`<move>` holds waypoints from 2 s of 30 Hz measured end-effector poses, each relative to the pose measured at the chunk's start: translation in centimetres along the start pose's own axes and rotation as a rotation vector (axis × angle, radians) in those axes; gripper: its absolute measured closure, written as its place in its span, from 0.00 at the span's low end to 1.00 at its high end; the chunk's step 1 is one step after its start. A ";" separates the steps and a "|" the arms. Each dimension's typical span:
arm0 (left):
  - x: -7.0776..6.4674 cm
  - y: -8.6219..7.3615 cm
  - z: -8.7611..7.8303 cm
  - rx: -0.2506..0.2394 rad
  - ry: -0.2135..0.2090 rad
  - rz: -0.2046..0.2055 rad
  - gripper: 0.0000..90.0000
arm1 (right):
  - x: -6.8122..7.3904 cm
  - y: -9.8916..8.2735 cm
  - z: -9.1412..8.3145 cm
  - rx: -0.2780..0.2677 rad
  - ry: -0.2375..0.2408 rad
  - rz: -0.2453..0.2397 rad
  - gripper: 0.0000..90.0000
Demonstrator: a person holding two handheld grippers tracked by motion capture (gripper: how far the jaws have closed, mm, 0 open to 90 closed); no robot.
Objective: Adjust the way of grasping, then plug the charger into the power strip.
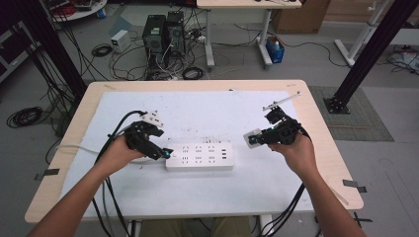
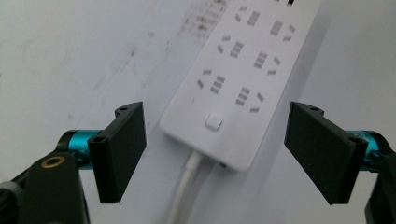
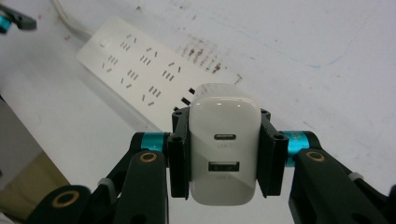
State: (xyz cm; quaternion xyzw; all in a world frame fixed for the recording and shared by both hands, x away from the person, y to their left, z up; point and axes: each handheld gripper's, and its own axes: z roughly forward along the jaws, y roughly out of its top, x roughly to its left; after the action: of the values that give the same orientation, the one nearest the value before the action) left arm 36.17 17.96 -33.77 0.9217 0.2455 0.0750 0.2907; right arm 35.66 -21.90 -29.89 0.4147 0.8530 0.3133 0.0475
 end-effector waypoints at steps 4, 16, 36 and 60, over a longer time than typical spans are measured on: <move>0.7 -0.4 -1.2 0.089 -0.020 0.002 0.23 | 0.0 0.7 -1.0 0.088 -0.029 -0.058 0.69; 2.5 -1.0 -3.2 0.245 -0.009 0.016 0.23 | 0.3 1.7 -2.8 0.213 -0.124 -0.156 0.69; 2.3 -2.0 -3.8 0.252 -0.013 0.082 0.23 | -0.1 2.0 -3.3 0.306 -0.125 -0.167 0.69; 2.1 -2.8 -3.4 0.259 0.005 0.100 0.23 | 0.2 2.4 -3.1 0.262 -0.085 -0.216 0.69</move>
State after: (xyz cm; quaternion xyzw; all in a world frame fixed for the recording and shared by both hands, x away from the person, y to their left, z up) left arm 35.89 22.70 -32.58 0.9625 0.2076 0.0594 0.1644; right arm 36.11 -22.19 -25.95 0.3361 0.9234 0.1748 0.0622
